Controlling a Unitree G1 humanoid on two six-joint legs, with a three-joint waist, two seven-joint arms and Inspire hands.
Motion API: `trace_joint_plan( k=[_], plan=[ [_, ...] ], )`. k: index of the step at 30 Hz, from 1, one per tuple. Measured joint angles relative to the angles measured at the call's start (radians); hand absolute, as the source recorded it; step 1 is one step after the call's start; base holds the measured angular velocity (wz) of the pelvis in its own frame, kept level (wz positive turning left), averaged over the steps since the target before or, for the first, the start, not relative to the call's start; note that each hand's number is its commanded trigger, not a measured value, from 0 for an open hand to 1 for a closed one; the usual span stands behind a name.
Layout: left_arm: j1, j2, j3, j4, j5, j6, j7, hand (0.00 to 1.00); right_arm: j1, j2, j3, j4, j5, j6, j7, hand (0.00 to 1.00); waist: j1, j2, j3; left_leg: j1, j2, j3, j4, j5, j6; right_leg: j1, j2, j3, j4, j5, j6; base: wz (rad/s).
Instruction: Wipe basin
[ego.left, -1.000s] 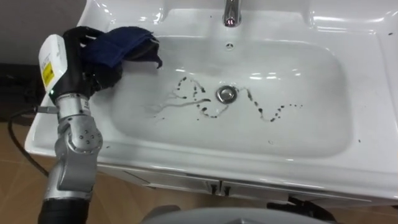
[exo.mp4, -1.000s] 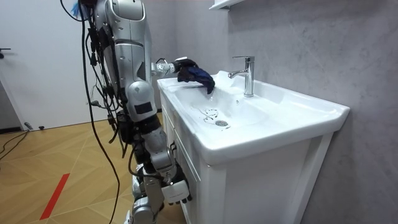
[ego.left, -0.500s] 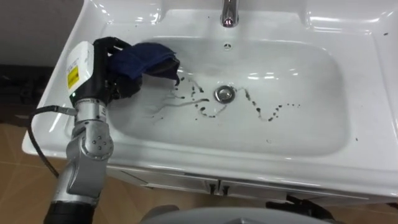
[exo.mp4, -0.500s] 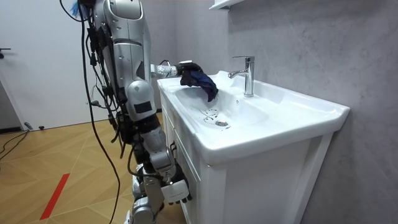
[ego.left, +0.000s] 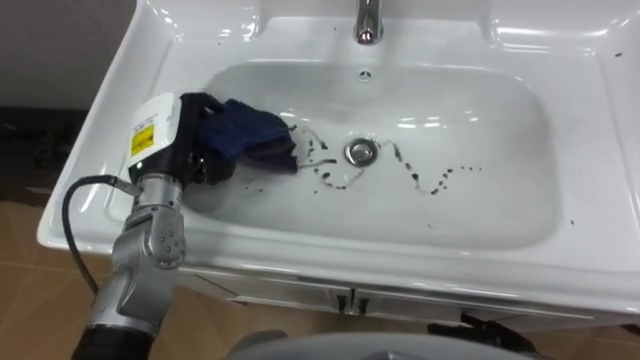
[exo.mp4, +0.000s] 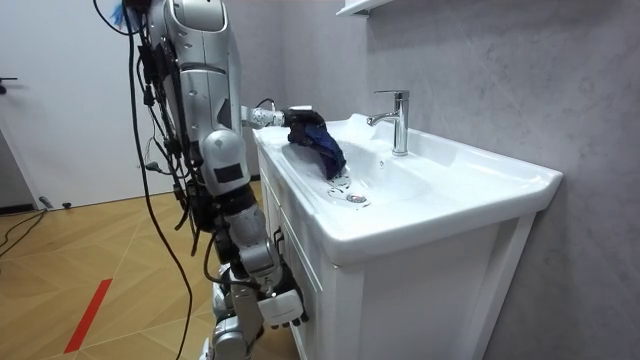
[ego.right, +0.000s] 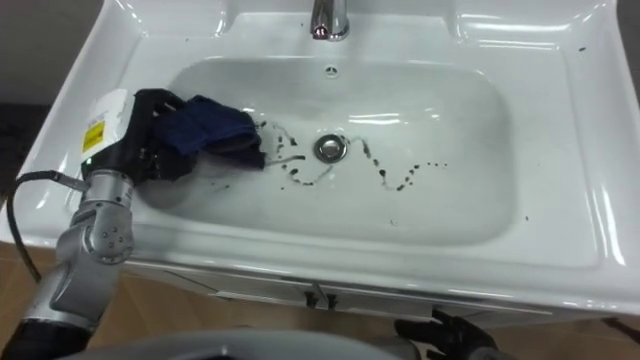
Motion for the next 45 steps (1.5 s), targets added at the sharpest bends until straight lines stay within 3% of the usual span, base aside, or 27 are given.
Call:
trace_joint_plan(
  k=[3,7,18,25,28,33,37,45],
  plan=[
    [0.0,-0.001,-0.039,0.026,0.11,0.024,-0.018,1.0,-0.007,-0.002,0.001,-0.008,0.001,0.01,-0.005,0.0,-0.015,0.001,0.0022,0.0,0.001,0.0,-0.002,0.0,0.0,0.0,0.001,0.001,-0.001,0.0,0.0,0.03],
    [0.002,-0.002,-0.074,0.027,0.223,0.052,-0.06,1.0,-0.011,-0.007,0.006,-0.008,0.001,0.017,-0.009,0.0,-0.015,0.007,-0.0023,0.004,0.001,0.005,-0.01,0.0,0.0,-0.004,0.002,0.013,-0.001,0.0,0.0,-0.03],
    [-0.042,0.005,-0.104,0.003,0.319,0.096,-0.209,1.0,-0.041,-0.01,0.012,0.035,-0.004,0.019,-0.007,0.0,-0.021,0.008,-0.0019,0.012,0.0,0.009,-0.009,0.0,0.0,0.001,0.0,0.02,-0.001,0.0,0.0,-0.02],
    [-0.048,0.014,-0.145,-0.016,0.348,0.12,-0.263,1.0,-0.054,-0.01,0.016,0.037,-0.016,0.017,-0.01,0.0,-0.029,0.014,-0.0004,0.0,0.002,0.012,-0.008,0.0,0.0,-0.013,0.0,0.023,0.0,0.0,0.0,-0.01],
    [-0.059,0.015,-0.164,-0.016,0.347,0.122,-0.284,1.0,-0.067,-0.01,0.024,0.04,-0.02,0.015,-0.023,0.0,-0.04,0.018,0.0072,-0.004,0.002,0.012,-0.007,0.0,0.0,-0.015,0.0,0.021,0.0,0.0,0.0,0.0],
    [-0.086,0.021,-0.177,-0.014,0.346,0.122,-0.325,1.0,-0.074,-0.009,0.033,0.039,-0.023,0.006,-0.034,0.0,-0.051,0.021,0.0079,-0.015,0.002,0.012,-0.008,0.0,0.0,-0.024,0.0,0.021,-0.001,0.0,0.0,0.0],
    [-0.114,0.043,-0.213,-0.014,0.342,0.12,-0.354,1.0,-0.088,-0.007,0.052,0.039,-0.032,0.007,-0.038,0.0,-0.066,0.016,0.0109,-0.022,0.002,0.012,-0.009,0.0,0.0,-0.031,0.0,0.021,0.001,0.0,0.0,0.0],
    [-0.133,0.034,-0.243,-0.014,0.294,0.115,-0.415,1.0,-0.089,-0.009,0.053,0.026,-0.035,0.008,-0.037,0.0,-0.082,0.025,0.005,-0.037,0.003,0.015,-0.009,0.0,0.0,-0.044,0.0,0.022,0.01,0.002,0.0,0.0]
  ],
)
